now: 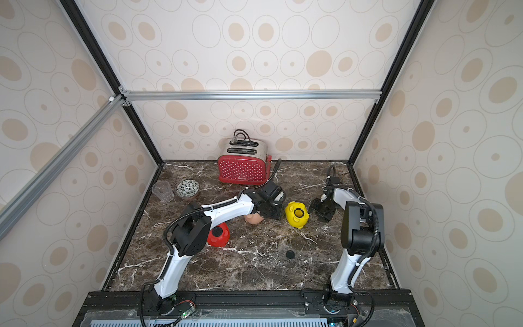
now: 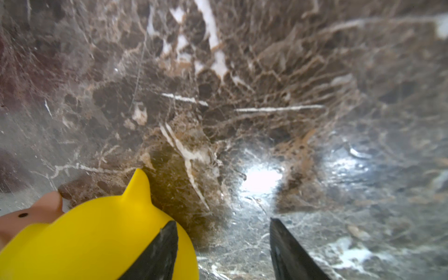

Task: Close piggy banks
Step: Adjust the piggy bank at the center of the board.

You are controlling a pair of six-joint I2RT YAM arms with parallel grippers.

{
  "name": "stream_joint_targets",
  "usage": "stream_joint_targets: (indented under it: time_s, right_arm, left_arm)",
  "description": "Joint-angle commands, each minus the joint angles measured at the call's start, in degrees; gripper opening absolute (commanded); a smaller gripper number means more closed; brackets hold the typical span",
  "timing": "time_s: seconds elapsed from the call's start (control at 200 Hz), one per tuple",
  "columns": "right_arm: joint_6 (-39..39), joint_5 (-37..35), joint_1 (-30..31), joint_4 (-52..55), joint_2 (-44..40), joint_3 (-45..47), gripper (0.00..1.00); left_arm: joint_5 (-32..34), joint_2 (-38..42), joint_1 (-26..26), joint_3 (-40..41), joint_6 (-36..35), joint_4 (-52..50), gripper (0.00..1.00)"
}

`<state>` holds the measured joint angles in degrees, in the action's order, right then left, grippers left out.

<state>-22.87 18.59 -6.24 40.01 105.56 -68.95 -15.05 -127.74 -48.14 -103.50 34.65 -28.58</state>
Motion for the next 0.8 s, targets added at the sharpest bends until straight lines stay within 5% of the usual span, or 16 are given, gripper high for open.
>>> stream_joint_targets:
  time_s: [0.0, 0.792]
  right_arm:
    - [-0.1, 1.2, 0.4, 1.1, -1.6, 2.1, 0.62]
    - [-0.7, 1.4, 0.3, 0.5, -7.0, 5.2, 0.63]
  left_arm:
    - [0.3, -1.2, 0.4, -3.4, -0.9, 0.1, 0.5]
    - [1.8, -0.6, 1.1, -3.4, -1.1, -1.1, 0.55]
